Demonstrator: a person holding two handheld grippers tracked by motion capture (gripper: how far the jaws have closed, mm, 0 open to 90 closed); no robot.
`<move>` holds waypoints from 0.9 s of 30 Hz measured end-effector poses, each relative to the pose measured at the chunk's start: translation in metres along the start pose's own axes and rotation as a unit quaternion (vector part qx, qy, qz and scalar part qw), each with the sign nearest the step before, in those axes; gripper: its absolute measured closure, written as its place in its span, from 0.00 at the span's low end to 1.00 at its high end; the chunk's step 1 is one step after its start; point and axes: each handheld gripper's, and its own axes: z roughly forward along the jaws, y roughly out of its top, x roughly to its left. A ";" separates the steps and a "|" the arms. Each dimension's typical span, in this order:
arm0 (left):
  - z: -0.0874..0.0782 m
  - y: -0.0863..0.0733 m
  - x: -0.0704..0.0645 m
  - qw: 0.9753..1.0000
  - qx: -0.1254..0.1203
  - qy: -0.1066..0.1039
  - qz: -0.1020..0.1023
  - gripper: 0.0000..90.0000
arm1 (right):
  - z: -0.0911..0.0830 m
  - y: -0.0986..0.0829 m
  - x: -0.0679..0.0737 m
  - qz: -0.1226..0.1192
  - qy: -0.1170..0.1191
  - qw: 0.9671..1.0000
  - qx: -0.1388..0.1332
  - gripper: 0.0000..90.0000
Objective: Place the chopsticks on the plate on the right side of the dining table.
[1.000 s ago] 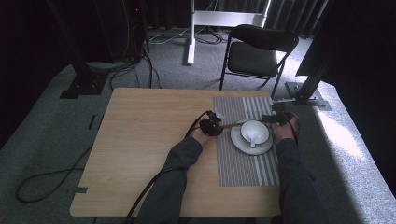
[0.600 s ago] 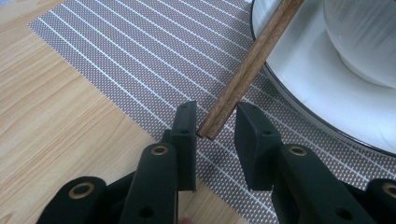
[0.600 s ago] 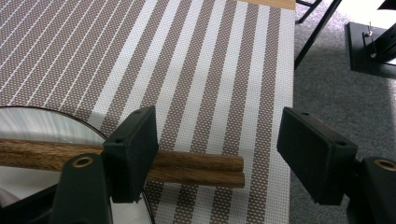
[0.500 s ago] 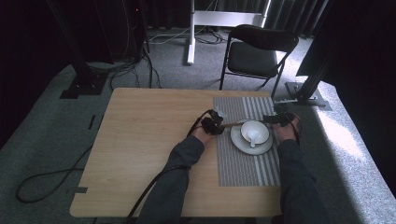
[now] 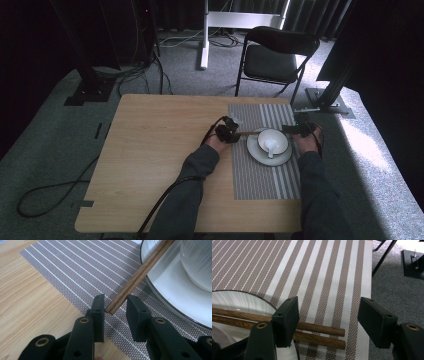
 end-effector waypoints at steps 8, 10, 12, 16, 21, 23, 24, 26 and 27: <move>0.001 0.001 0.000 1.000 0.000 0.004 -0.009 0.75 | -0.002 -0.002 0.001 0.000 -0.001 1.000 0.001 0.36; 0.001 0.001 -0.001 1.000 0.001 0.005 -0.009 0.75 | -0.002 -0.003 0.001 0.002 0.001 1.000 0.002 0.36; 0.001 0.002 0.000 1.000 0.003 0.006 -0.009 0.75 | -0.003 -0.004 0.000 0.003 0.001 1.000 0.001 0.36; 0.002 0.002 -0.001 1.000 0.004 0.005 -0.012 0.74 | -0.004 -0.005 0.000 0.004 -0.001 1.000 0.002 0.36; 0.003 0.004 -0.001 1.000 0.004 0.004 -0.013 0.74 | -0.004 -0.007 0.000 0.006 -0.001 1.000 0.001 0.36; 0.003 0.004 -0.001 1.000 0.004 0.004 -0.012 0.74 | -0.005 -0.008 -0.001 0.008 -0.001 1.000 0.000 0.36; 0.003 0.005 -0.002 1.000 0.004 0.004 -0.011 0.74 | -0.005 -0.008 -0.001 0.008 -0.001 1.000 0.000 0.36; 0.004 0.005 -0.002 1.000 0.005 0.004 -0.010 0.74 | -0.005 -0.008 -0.001 0.008 -0.001 1.000 0.001 0.36; 0.004 0.005 -0.002 1.000 0.005 0.004 -0.009 0.73 | -0.006 -0.009 -0.002 0.010 -0.002 1.000 0.002 0.36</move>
